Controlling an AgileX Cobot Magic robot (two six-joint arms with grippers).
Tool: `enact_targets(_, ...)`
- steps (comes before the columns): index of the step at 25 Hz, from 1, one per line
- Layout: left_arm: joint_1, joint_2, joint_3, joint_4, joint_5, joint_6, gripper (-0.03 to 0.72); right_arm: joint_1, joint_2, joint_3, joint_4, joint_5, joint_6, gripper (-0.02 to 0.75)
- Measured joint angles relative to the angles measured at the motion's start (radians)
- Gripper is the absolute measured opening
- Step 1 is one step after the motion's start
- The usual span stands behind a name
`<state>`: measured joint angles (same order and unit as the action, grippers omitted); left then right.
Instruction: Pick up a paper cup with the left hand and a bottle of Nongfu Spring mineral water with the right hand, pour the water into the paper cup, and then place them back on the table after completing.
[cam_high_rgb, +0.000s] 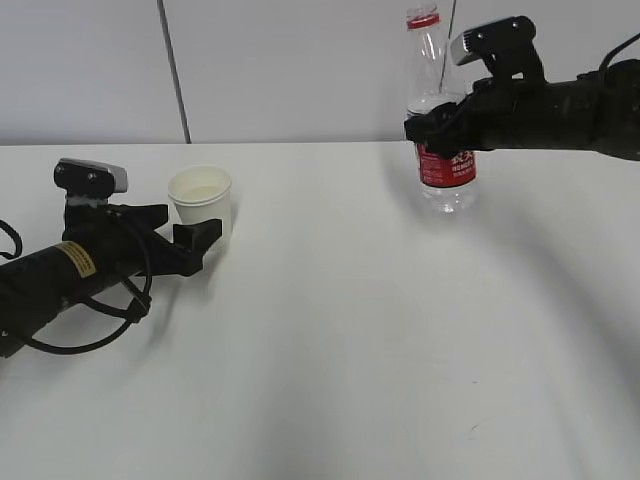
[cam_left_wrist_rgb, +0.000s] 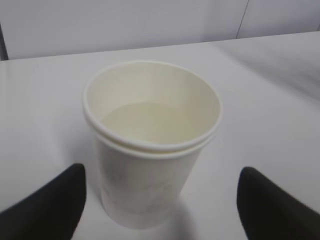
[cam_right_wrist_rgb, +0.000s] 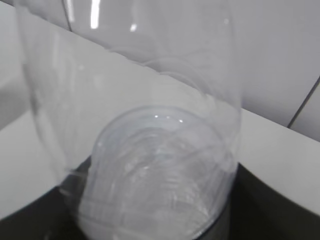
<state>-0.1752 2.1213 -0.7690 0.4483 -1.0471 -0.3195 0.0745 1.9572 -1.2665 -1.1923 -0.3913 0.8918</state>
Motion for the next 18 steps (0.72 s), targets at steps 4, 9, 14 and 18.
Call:
enact_targets(4, 0.0, 0.0, 0.0, 0.001, 0.0, 0.0, 0.564, -0.004, 0.032, 0.0, 0.067, -0.079, -0.07, 0.447)
enact_targets(9, 0.0, 0.0, 0.0, 0.002, 0.0, 0.0, 0.564, -0.014, 0.086, 0.01, 0.146, -0.155, -0.152, 0.447)
enact_targets(14, 0.0, 0.0, 0.0, 0.013, 0.0, 0.0, 0.564, -0.016, 0.097, 0.082, 0.321, -0.29, -0.322, 0.447)
enact_targets(18, 0.0, 0.0, 0.0, 0.015, 0.0, 0.0, 0.564, -0.016, 0.117, 0.121, 0.424, -0.365, -0.39, 0.447)
